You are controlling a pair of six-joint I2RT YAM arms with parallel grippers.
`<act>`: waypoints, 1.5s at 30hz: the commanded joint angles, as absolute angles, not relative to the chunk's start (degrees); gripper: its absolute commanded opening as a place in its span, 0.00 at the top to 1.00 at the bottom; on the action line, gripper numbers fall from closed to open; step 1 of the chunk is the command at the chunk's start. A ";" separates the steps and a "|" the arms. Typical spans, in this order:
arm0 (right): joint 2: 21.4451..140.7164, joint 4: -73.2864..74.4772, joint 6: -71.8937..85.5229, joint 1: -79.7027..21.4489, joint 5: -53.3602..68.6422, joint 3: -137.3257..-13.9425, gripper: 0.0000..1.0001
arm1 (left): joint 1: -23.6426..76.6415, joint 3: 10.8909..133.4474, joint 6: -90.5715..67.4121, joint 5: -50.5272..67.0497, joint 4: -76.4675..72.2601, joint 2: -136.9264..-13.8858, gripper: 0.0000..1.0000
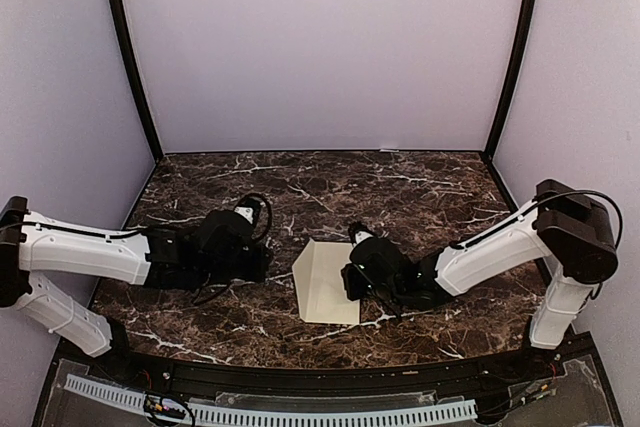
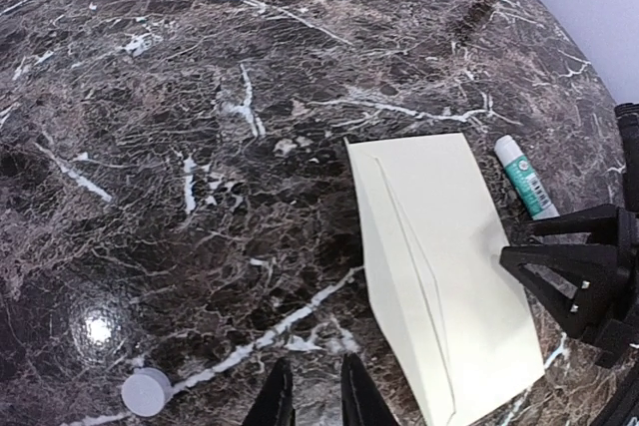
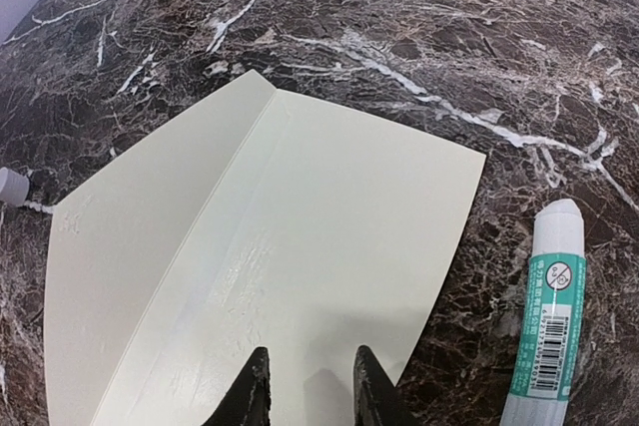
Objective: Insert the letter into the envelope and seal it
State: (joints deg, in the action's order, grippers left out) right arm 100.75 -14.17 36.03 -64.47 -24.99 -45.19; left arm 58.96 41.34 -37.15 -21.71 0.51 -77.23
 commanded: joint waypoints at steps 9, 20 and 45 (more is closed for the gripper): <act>104.60 -19.13 34.98 -64.94 -22.42 -43.34 0.83 | 54.32 41.41 -33.52 -14.56 -5.87 -87.47 0.87; 106.41 -19.42 35.72 -64.98 -22.32 -42.65 0.94 | 54.23 44.28 -32.27 -8.58 -11.39 -93.69 0.89; 107.75 -18.53 38.16 -65.78 -22.50 -42.77 0.97 | 56.91 51.60 -29.85 -1.33 -14.52 -105.00 0.90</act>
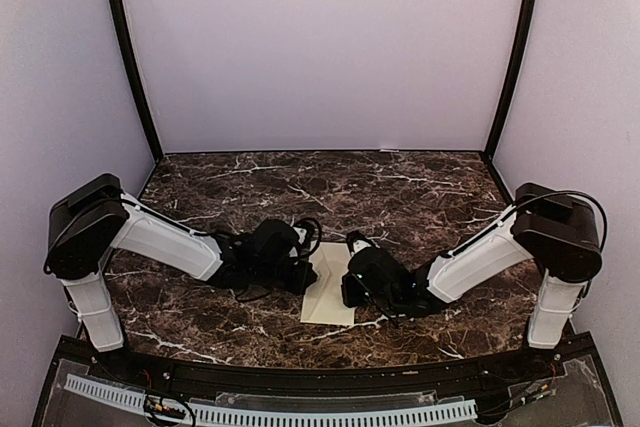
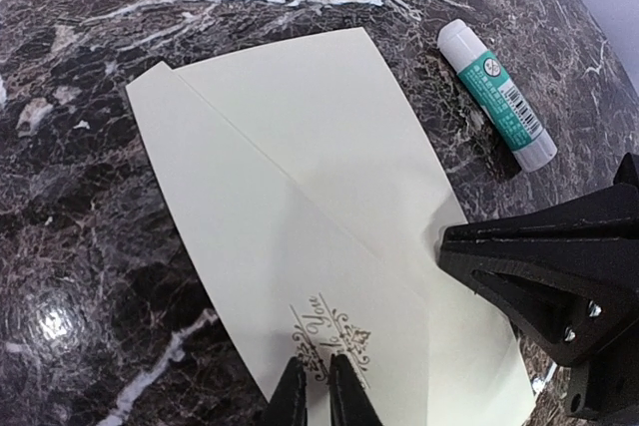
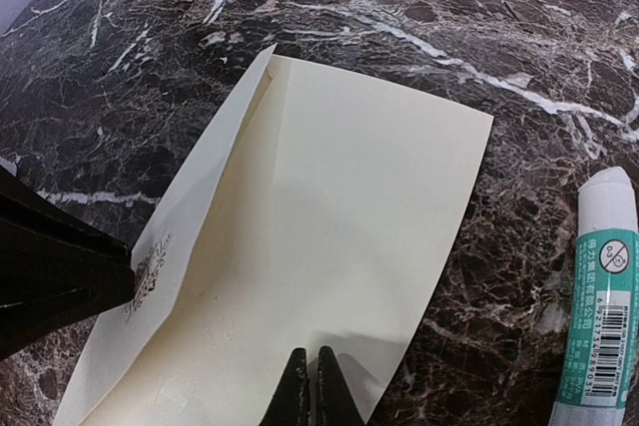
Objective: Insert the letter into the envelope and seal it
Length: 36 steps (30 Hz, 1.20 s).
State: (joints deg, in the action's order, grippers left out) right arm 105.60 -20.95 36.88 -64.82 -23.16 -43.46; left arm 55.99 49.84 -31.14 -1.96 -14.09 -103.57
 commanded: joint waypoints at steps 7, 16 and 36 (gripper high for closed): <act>107.40 -16.92 38.73 -65.82 -22.45 -43.86 0.99 | 57.69 52.74 -29.49 -2.35 -13.64 -107.40 0.93; 101.81 -16.77 35.74 -65.73 -19.60 -46.74 1.00 | 58.02 52.91 -28.04 -5.54 -11.29 -108.05 1.00; 109.04 -33.97 36.21 -59.91 -3.91 -43.95 1.00 | 58.01 51.12 -26.76 -5.10 -12.71 -106.96 1.00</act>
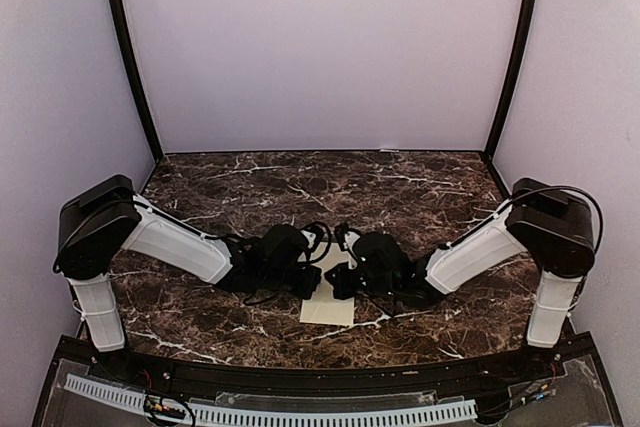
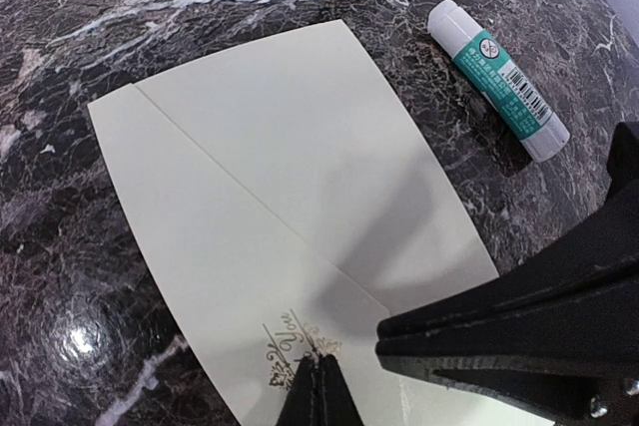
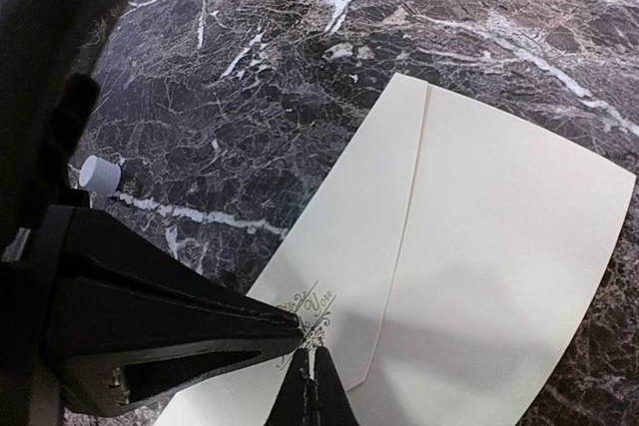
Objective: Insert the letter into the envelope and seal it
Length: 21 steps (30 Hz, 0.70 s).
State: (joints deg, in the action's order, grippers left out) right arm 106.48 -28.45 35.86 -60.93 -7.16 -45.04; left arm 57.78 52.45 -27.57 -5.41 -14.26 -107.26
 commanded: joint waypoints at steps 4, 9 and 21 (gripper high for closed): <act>111.14 -33.20 36.57 -59.65 -5.06 -43.95 1.00 | 58.05 50.90 -26.68 -4.49 -13.14 -106.84 1.00; 111.80 -29.74 37.84 -59.72 -8.97 -43.50 1.00 | 58.08 51.04 -26.55 -4.41 -13.14 -106.86 1.00; 112.57 -28.88 39.90 -62.33 -11.68 -42.23 1.00 | 58.49 53.22 -26.31 -4.45 -12.06 -103.72 1.00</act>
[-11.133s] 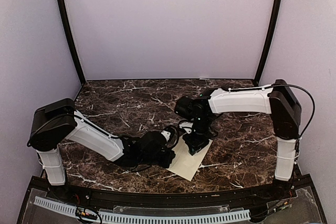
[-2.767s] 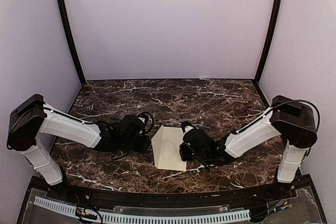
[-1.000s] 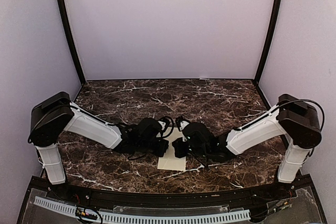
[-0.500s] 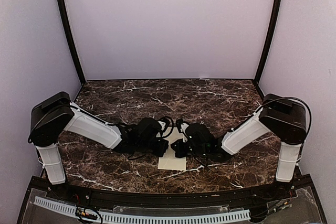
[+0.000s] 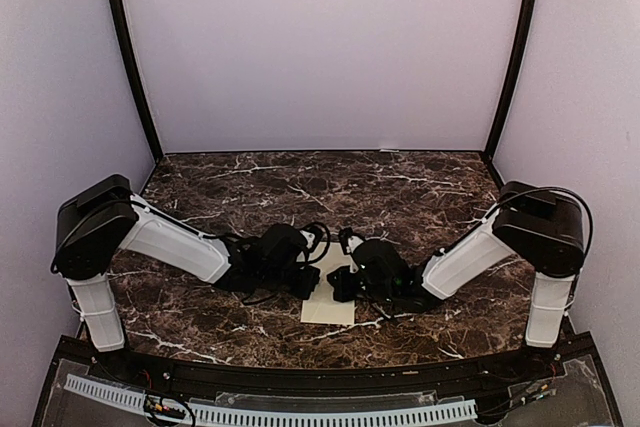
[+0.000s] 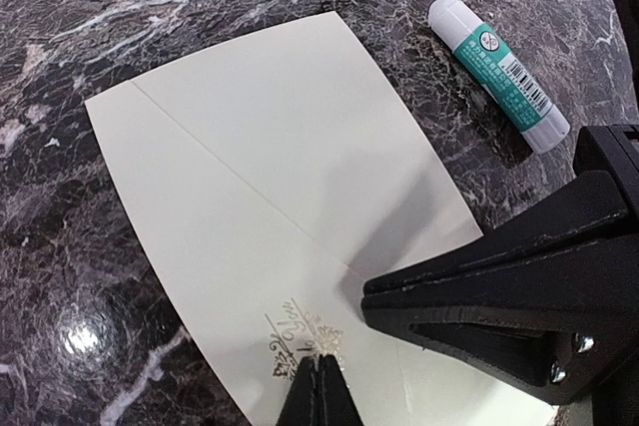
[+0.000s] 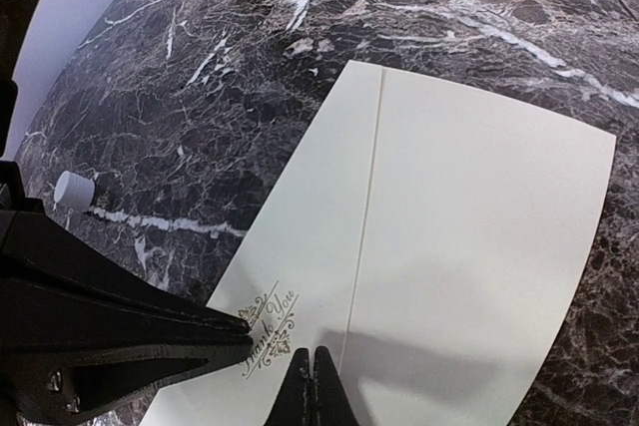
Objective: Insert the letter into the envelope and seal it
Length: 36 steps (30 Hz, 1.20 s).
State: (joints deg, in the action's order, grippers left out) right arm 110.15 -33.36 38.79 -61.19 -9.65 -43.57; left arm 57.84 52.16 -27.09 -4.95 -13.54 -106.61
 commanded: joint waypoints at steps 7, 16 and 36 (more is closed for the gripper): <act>114.04 -28.74 40.51 -62.77 -12.20 -42.74 1.00 | 59.99 54.38 -26.91 -4.22 -12.83 -105.67 1.00; 113.68 -28.33 40.88 -63.34 -12.91 -42.19 1.00 | 61.09 55.73 -29.23 -8.47 -12.20 -110.30 1.00; 112.81 -25.78 41.80 -64.38 -14.84 -41.92 1.00 | 69.17 47.21 -37.67 -20.74 -6.55 -106.16 1.00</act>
State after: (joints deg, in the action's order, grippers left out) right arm 111.13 -34.48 41.25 -63.48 -15.14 -43.62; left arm 67.81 51.33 -34.96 -19.40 -13.45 -107.33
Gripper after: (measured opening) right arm 0.003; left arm 0.008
